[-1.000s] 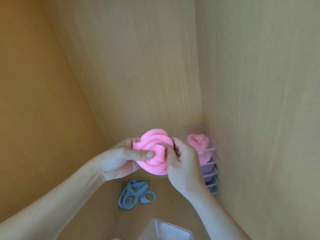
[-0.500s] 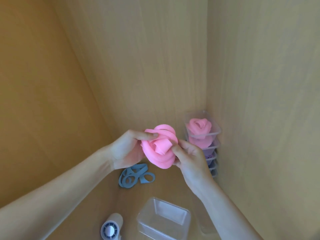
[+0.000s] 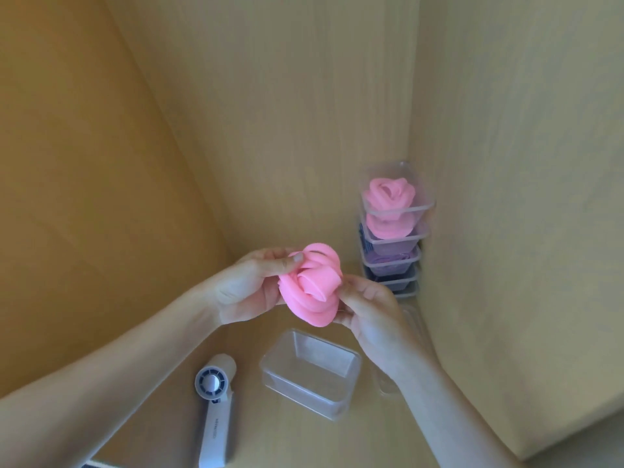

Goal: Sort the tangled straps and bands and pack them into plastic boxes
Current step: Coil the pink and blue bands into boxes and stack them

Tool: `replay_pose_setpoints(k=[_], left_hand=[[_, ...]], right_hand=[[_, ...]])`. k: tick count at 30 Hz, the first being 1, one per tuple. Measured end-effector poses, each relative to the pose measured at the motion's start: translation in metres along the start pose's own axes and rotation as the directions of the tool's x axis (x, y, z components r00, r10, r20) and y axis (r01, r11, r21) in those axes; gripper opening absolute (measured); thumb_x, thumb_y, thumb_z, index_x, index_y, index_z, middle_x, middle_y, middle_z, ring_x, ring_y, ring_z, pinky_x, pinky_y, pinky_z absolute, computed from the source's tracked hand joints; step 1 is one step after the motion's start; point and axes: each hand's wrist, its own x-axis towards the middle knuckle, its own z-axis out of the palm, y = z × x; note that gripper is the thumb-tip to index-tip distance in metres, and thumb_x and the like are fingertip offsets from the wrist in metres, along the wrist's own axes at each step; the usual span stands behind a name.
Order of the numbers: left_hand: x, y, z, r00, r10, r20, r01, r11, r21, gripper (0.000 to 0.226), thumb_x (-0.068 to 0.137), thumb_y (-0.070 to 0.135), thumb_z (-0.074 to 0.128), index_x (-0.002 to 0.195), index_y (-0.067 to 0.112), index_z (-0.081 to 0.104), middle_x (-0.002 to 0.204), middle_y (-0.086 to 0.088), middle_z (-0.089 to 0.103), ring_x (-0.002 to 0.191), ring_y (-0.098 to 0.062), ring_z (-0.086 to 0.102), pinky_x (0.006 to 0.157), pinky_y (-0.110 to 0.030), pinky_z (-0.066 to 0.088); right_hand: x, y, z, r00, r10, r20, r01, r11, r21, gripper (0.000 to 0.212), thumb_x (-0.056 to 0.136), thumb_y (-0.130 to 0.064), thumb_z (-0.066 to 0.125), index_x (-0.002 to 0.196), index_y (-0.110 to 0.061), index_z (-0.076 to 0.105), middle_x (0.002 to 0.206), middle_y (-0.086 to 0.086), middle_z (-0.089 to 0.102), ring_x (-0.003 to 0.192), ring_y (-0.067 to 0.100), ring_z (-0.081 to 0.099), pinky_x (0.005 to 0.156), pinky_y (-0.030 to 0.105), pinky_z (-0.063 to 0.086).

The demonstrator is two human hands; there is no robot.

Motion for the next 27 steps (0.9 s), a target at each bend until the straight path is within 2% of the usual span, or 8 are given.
replay_pose_setpoints(k=[4, 6, 9, 13, 17, 22, 25, 27], left_hand=[[-0.002, -0.043, -0.016, 0.994, -0.024, 0.107, 0.015, 0.996, 0.083, 0.053, 0.097, 0.023, 0.06, 0.138, -0.009, 0.05, 0.136, -0.031, 0.056, 0.119, -0.038, 0.056, 0.115, -0.052, 0.034], [0.001, -0.06, -0.025, 0.998, -0.02, 0.055, 0.015, 0.996, 0.092, 0.055, 0.089, 0.022, 0.066, 0.134, -0.005, 0.052, 0.127, -0.027, 0.063, 0.11, -0.029, 0.062, 0.107, -0.046, 0.044], [0.01, -0.08, -0.037, 0.998, 0.006, -0.069, 0.009, 0.977, 0.214, 0.046, 0.085, 0.013, 0.074, 0.125, 0.002, 0.054, 0.115, -0.017, 0.066, 0.095, -0.022, 0.069, 0.085, -0.033, 0.058], [0.017, -0.104, -0.046, 0.975, 0.073, -0.208, 0.03, 0.892, 0.451, 0.041, 0.082, 0.016, 0.082, 0.114, 0.006, 0.059, 0.103, -0.011, 0.064, 0.09, -0.021, 0.066, 0.083, -0.034, 0.058], [0.023, -0.13, -0.049, 0.946, 0.228, -0.231, -0.052, 0.809, 0.586, 0.027, 0.081, 0.02, 0.084, 0.098, 0.014, 0.062, 0.096, -0.003, 0.07, 0.089, -0.016, 0.068, 0.078, -0.021, 0.054], [0.024, -0.154, -0.054, 0.912, 0.347, -0.219, -0.066, 0.652, 0.756, 0.025, 0.08, 0.04, 0.083, 0.088, 0.036, 0.06, 0.089, 0.018, 0.069, 0.088, 0.006, 0.063, 0.075, -0.014, 0.048], [0.026, -0.167, -0.055, 0.892, 0.399, -0.212, -0.066, 0.579, 0.813, 0.021, 0.082, 0.044, 0.079, 0.087, 0.039, 0.059, 0.093, 0.022, 0.064, 0.098, 0.004, 0.056, 0.075, -0.015, 0.044], [0.026, -0.176, -0.055, 0.873, 0.443, -0.205, -0.076, 0.538, 0.839, 0.018, 0.084, 0.04, 0.077, 0.09, 0.032, 0.062, 0.098, 0.022, 0.06, 0.102, -0.004, 0.05, 0.074, -0.015, 0.038]], right_hand=[[0.002, 0.026, -0.009, 0.986, 0.135, -0.101, -0.15, 0.975, -0.165, 0.022, 0.096, -0.017, 0.065, 0.105, 0.0, 0.075, 0.093, 0.014, 0.072, 0.085, 0.022, 0.066, 0.076, 0.035, 0.057], [0.005, 0.038, -0.013, 0.967, 0.201, -0.157, -0.234, 0.945, -0.228, 0.018, 0.097, -0.015, 0.066, 0.101, -0.001, 0.076, 0.09, 0.012, 0.073, 0.08, 0.02, 0.068, 0.071, 0.033, 0.058], [0.008, 0.056, -0.018, 0.946, 0.247, -0.209, -0.305, 0.896, -0.322, 0.013, 0.094, -0.006, 0.065, 0.097, 0.0, 0.076, 0.093, 0.016, 0.074, 0.081, 0.021, 0.07, 0.065, 0.034, 0.061], [0.01, 0.079, -0.02, 0.927, 0.239, -0.29, -0.347, 0.84, -0.418, 0.002, 0.09, -0.008, 0.07, 0.091, -0.009, 0.071, 0.094, 0.016, 0.074, 0.082, 0.025, 0.073, 0.069, 0.044, 0.064], [0.008, 0.095, -0.026, 0.919, 0.207, -0.334, -0.363, 0.775, -0.518, 0.013, 0.086, -0.018, 0.077, 0.093, -0.01, 0.07, 0.093, 0.015, 0.075, 0.089, 0.032, 0.074, 0.076, 0.056, 0.061], [0.006, 0.104, -0.034, 0.926, 0.159, -0.343, -0.356, 0.674, -0.648, 0.023, 0.083, -0.027, 0.081, 0.093, -0.017, 0.064, 0.092, 0.007, 0.072, 0.088, 0.025, 0.071, 0.084, 0.047, 0.058], [0.004, 0.107, -0.035, 0.931, 0.12, -0.345, -0.348, 0.582, -0.735, 0.025, 0.082, -0.032, 0.082, 0.086, -0.019, 0.06, 0.085, 0.0, 0.068, 0.081, 0.017, 0.067, 0.075, 0.034, 0.055], [0.002, 0.106, -0.034, 0.938, 0.13, -0.321, -0.339, 0.537, -0.773, 0.025, 0.083, -0.034, 0.08, 0.081, -0.016, 0.063, 0.08, 0.001, 0.07, 0.077, 0.019, 0.068, 0.072, 0.034, 0.055]])
